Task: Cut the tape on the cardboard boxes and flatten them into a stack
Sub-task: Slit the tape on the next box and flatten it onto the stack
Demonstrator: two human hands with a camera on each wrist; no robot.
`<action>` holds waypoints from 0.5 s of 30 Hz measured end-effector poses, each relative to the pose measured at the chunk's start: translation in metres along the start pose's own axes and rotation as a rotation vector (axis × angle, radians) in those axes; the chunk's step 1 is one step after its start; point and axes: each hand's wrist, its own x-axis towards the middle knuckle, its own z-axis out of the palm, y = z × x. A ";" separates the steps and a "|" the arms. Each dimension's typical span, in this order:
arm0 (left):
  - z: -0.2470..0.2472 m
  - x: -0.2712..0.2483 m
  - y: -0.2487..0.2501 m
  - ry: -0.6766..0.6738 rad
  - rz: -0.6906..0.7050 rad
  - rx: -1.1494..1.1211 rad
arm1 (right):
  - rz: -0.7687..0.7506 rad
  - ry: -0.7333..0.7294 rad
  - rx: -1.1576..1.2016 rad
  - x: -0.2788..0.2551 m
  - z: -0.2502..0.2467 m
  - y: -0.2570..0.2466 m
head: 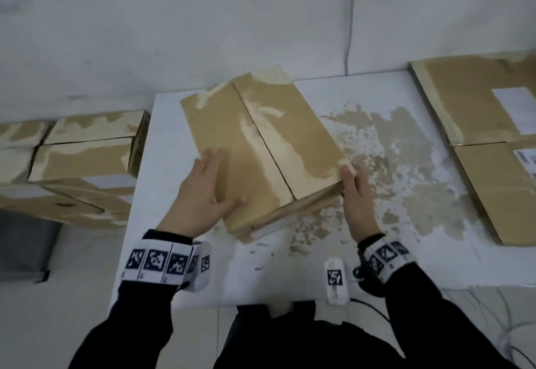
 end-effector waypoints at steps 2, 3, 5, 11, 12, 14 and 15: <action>0.014 -0.011 0.031 0.043 0.110 0.152 | 0.046 0.019 0.101 -0.014 -0.005 0.009; 0.029 -0.013 0.048 0.033 0.145 0.236 | 0.082 0.016 0.149 -0.015 -0.008 0.012; 0.069 -0.009 0.070 0.027 0.151 0.426 | 0.233 -0.010 0.170 -0.001 -0.012 0.015; 0.103 -0.001 0.054 0.389 0.272 0.425 | 0.295 -0.144 -0.058 0.014 -0.012 0.001; 0.098 -0.002 0.048 0.473 0.319 0.388 | 0.208 -0.116 -0.020 0.005 -0.015 -0.008; 0.086 -0.004 0.043 0.562 0.345 0.186 | 0.046 -0.002 0.114 -0.003 -0.023 -0.016; 0.083 -0.005 0.043 0.577 0.345 0.047 | 0.029 0.011 0.201 -0.005 -0.024 -0.020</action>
